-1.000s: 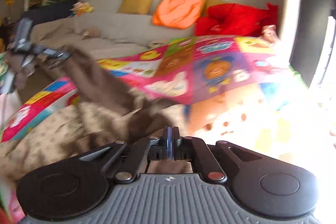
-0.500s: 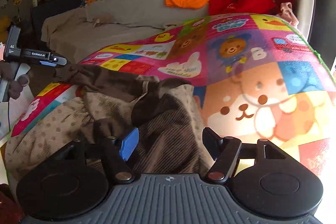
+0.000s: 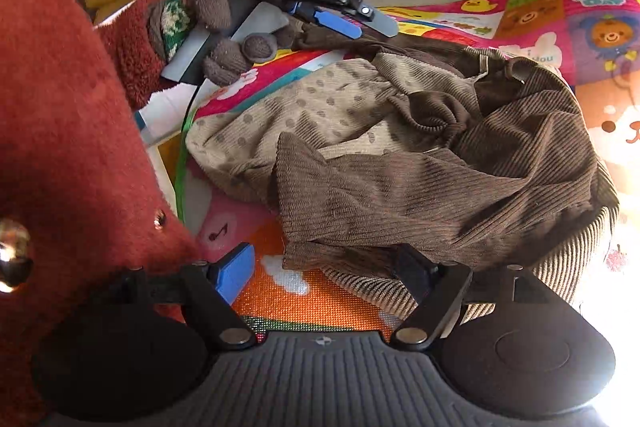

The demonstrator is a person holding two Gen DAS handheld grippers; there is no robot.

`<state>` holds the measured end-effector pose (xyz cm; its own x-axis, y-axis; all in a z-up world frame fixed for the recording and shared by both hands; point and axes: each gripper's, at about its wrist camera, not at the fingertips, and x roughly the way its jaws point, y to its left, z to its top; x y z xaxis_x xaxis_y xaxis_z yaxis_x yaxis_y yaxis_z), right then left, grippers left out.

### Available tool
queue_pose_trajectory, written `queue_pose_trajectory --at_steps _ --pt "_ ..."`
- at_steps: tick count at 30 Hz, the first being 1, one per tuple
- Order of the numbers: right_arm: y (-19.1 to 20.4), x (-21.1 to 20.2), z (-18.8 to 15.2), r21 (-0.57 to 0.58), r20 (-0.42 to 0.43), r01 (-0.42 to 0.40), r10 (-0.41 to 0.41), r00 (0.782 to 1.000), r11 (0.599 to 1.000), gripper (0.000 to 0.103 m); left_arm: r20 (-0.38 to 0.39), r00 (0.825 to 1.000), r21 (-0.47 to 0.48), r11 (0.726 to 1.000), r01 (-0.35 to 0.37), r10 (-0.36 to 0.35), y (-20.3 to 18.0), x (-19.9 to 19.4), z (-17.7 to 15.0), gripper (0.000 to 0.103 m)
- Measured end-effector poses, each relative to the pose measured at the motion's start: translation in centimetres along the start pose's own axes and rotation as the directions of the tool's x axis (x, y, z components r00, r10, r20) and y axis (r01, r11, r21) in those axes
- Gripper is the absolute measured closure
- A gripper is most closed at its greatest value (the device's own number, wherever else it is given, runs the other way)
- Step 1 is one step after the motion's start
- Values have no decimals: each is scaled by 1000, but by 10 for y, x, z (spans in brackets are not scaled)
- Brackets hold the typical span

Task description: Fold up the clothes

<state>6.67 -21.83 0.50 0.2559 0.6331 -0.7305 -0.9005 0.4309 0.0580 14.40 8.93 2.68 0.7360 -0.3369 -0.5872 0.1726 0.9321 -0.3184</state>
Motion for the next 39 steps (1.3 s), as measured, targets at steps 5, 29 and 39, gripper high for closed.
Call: queue_pose_trajectory --at_steps 5,29,39 --pt "-12 6 20 0 112 62 -62 992 998 79 26 999 8 999 -34 33 -3 -18 1 2" --pt "-313 -52 34 454 -94 797 -867 489 399 81 -22 951 -106 945 -310 310 76 103 51 0" --pt "-269 -91 71 574 213 503 -711 670 646 32 -43 966 -274 933 232 -253 52 120 86 0"
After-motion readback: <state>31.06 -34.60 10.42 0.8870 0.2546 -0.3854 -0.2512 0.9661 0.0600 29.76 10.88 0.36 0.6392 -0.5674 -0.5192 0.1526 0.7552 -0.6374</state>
